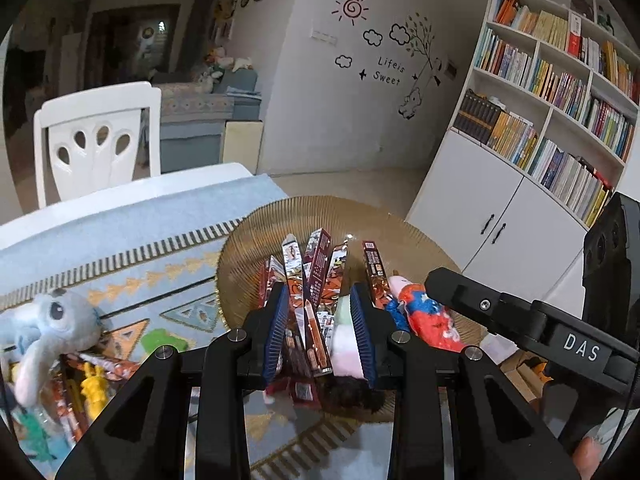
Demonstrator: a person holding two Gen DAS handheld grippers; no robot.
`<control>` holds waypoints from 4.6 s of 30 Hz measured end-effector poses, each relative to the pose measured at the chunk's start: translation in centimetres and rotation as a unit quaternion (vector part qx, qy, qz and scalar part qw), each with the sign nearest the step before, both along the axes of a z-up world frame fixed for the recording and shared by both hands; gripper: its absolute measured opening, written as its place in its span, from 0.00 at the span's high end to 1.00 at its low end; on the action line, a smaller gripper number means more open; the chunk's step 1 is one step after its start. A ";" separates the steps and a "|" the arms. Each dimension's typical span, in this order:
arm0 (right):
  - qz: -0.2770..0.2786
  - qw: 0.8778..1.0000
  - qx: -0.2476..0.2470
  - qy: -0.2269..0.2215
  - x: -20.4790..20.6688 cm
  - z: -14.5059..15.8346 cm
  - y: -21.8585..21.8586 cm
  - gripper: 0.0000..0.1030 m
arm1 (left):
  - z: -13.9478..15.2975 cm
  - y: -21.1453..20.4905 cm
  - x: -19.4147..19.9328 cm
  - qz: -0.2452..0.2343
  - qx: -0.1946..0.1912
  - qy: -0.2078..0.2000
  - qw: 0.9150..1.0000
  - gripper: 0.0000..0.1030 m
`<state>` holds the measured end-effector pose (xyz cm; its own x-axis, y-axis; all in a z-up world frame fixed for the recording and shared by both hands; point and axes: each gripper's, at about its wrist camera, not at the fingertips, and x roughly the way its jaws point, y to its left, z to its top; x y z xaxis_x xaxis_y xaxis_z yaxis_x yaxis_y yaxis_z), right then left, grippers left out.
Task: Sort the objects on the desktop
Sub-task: 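Open both tools to drop the snack box and figure into the bowl, then move both tools back to the pile of objects, then grasp the small pink printed box with the left tool, then grasp the red rubber figure with the right tool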
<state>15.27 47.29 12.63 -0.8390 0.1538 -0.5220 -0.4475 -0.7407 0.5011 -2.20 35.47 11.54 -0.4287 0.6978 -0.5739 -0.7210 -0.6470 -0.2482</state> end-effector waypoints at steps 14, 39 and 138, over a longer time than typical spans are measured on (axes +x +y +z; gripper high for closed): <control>0.066 0.997 0.026 0.013 0.7 4.3 -7.8 0.42 | 3.2 -8.2 3.8 0.042 -0.042 0.071 0.996 0.70; 0.298 0.943 0.069 -0.130 -11.1 -8.7 -24.8 0.42 | -6.3 -34.3 -8.4 0.265 -0.087 -0.049 0.959 0.69; 0.260 0.958 -0.027 -0.115 -9.6 -9.4 -20.1 0.42 | -9.2 -30.4 1.0 0.120 -0.157 -0.056 0.979 0.36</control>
<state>5.65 27.18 3.23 -0.6571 -0.2863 -0.6973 -0.1284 -0.8690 0.4778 -1.23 5.03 2.34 -0.4806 0.3655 -0.7971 -0.5176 -0.8520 -0.0785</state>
